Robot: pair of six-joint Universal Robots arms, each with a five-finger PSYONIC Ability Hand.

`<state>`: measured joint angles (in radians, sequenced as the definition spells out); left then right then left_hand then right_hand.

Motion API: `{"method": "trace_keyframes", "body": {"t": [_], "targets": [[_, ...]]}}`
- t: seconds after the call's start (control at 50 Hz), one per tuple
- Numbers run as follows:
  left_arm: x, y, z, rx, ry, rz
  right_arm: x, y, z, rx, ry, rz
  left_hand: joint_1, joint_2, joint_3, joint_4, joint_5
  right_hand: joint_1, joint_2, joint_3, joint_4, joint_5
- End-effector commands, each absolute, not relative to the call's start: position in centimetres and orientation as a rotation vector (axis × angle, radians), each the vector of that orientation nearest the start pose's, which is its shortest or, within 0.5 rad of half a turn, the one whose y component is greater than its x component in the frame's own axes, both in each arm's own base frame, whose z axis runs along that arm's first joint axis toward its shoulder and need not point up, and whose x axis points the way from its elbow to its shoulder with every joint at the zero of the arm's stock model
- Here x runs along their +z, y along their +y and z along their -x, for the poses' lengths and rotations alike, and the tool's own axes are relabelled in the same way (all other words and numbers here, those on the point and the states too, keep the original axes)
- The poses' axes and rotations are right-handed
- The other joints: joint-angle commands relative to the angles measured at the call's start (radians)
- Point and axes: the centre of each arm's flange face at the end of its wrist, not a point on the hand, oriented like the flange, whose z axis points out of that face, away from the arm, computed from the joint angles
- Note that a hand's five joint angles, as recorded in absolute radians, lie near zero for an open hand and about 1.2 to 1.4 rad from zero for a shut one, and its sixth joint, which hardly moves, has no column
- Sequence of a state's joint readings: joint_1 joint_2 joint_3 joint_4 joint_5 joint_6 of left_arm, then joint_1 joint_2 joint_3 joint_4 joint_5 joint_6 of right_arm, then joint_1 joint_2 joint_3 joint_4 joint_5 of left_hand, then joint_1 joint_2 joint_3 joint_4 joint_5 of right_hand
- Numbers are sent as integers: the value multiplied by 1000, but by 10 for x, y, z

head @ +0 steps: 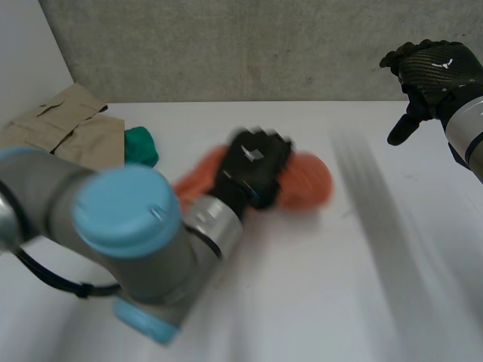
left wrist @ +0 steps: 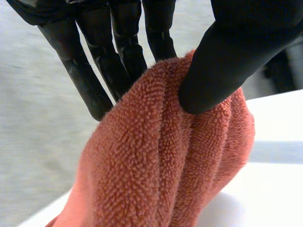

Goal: Fold the laundry.

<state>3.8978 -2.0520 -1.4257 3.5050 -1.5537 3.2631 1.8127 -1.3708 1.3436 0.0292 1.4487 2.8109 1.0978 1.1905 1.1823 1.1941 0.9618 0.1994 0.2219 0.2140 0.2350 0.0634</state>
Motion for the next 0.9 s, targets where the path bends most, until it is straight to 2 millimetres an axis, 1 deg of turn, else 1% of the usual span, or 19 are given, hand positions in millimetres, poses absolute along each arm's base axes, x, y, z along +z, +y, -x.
{"method": "trace_keyframes", "body": {"t": [0.02,0.04,0.08,0.1,0.16,0.18,0.24,0.26,0.32,0.34,0.36,0.38,0.46,0.58,0.64,0.7,0.76,0.8,0.9], "targets": [[174,-137,410,1657,-1684,1023,310,-308,-223,-2197,2077,755,-316,-409,-401,-413,-355,-25,-47,-39,-60,-63],[175,-134,410,1657,-1678,1027,310,-309,-223,-2197,2079,754,-571,-663,-655,-667,-609,-25,-47,-39,-60,-63],[179,-134,408,1663,-1676,1029,309,-308,-223,-2195,2079,755,-702,-795,-786,-798,-740,-25,-47,-39,-60,-63],[188,-135,406,1685,-1668,1017,309,-309,-223,-2193,2081,756,-763,-856,-848,-860,-802,-25,-47,-39,-60,-63],[204,-142,397,1724,-1674,983,306,-309,-224,-2188,2091,771,-834,-927,-919,-930,-873,-25,-47,-39,-60,-63],[211,-153,388,1751,-1700,956,306,-309,-224,-2187,2092,783,-858,-950,-942,-954,-896,-25,-47,-39,-60,-63],[220,-173,371,1808,-1757,898,303,-308,-227,-2194,2097,847,-861,-954,-945,-957,-899,-25,-47,-39,-60,-63],[227,-184,358,1846,-1793,856,301,-308,-227,-2191,2101,866,-861,-954,-945,-957,-899,-25,-47,-39,-60,-63],[234,-198,341,1904,-1847,789,294,-309,-229,-2181,2117,964,-855,-948,-939,-951,-893,-25,-47,-39,-60,-63],[233,-206,329,1928,-1894,753,292,-309,-229,-2172,2121,993,-855,-948,-939,-951,-893,-25,-47,-39,-60,-63],[232,-208,324,1938,-1916,737,289,-308,-230,-2162,2124,1026,-855,-948,-939,-951,-893,-25,-47,-39,-60,-63],[230,-212,319,1946,-1941,720,283,-306,-231,-2123,2138,1095,-855,-948,-939,-951,-893,-25,-47,-39,-60,-63],[217,-220,299,1958,-2057,677,262,-304,-236,-1994,2164,1248,-849,-942,-934,-945,-888,-25,-47,-39,-60,-63],[193,-238,267,1915,-2255,658,237,-304,-247,-1845,2133,1364,-814,-907,-898,-910,-852,-25,-47,-39,-60,-63],[186,-238,260,1865,-2317,651,227,-309,-261,-1805,2076,1391,-808,-901,-893,-904,-847,-21,-43,-35,-56,-59],[178,-237,259,1823,-2352,662,215,-317,-274,-1770,2041,1402,-805,-898,-890,-901,-844,23,1,9,-12,-15],[164,-234,261,1757,-2393,693,208,-323,-284,-1760,2016,1404,-802,-895,-887,-898,-841,26,4,12,-9,-12],[155,-233,262,1727,-2416,705,200,-333,-290,-1750,2013,1371,-782,-874,-866,-878,-820,59,36,44,23,20],[147,-235,263,1711,-2428,713,184,-355,-301,-1727,2006,1234,-694,-786,-778,-790,-732,62,39,47,26,23]]}}
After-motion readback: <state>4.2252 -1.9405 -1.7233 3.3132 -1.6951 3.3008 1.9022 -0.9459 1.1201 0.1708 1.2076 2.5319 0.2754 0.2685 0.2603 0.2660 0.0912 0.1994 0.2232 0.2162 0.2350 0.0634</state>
